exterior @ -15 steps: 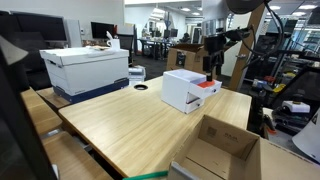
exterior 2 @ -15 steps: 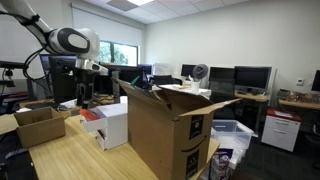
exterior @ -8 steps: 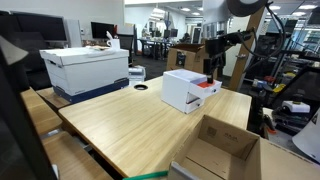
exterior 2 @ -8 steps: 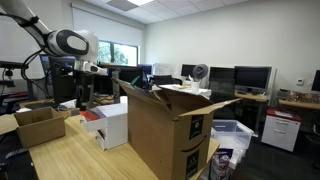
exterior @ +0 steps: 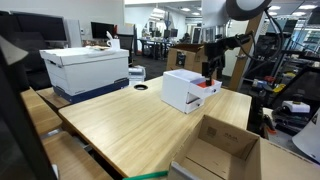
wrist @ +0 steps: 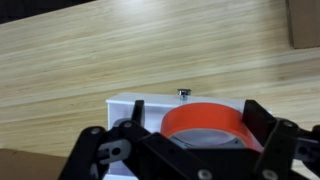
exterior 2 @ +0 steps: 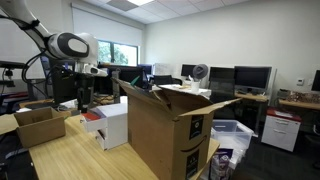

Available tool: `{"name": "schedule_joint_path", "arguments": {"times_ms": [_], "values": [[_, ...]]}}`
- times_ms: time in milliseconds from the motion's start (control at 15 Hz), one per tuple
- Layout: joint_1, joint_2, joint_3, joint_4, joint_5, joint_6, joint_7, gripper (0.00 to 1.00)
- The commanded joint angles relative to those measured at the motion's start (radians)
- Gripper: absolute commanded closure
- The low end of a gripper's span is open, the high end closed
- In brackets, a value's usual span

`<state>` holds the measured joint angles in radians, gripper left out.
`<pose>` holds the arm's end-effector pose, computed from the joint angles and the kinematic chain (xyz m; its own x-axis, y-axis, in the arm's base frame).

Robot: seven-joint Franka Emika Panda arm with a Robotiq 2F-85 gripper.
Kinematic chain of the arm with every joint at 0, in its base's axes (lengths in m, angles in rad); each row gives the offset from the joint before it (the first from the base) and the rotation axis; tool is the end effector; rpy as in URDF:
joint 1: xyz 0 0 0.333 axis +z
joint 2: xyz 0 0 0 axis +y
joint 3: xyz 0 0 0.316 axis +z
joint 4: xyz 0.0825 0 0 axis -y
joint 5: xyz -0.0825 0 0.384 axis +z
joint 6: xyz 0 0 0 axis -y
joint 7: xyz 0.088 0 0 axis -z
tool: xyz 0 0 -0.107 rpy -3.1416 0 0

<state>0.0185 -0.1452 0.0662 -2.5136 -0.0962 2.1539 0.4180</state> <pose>0.4253 0.0317 0.3172 0.9459 -0.2789 -0.1658 -0.2538 -0.9543 0.1575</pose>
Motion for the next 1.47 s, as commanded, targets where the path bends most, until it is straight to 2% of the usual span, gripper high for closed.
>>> {"name": "schedule_joint_path", "arguments": {"times_ms": [0,867,1400], "values": [[-0.008,0.018,0.009,-0.009,-0.045,0.045,0.056,0.00],[-0.005,0.049,0.006,0.017,-0.098,0.097,0.094,0.00],[-0.005,0.002,0.006,-0.004,-0.100,0.099,0.099,0.00]]}}
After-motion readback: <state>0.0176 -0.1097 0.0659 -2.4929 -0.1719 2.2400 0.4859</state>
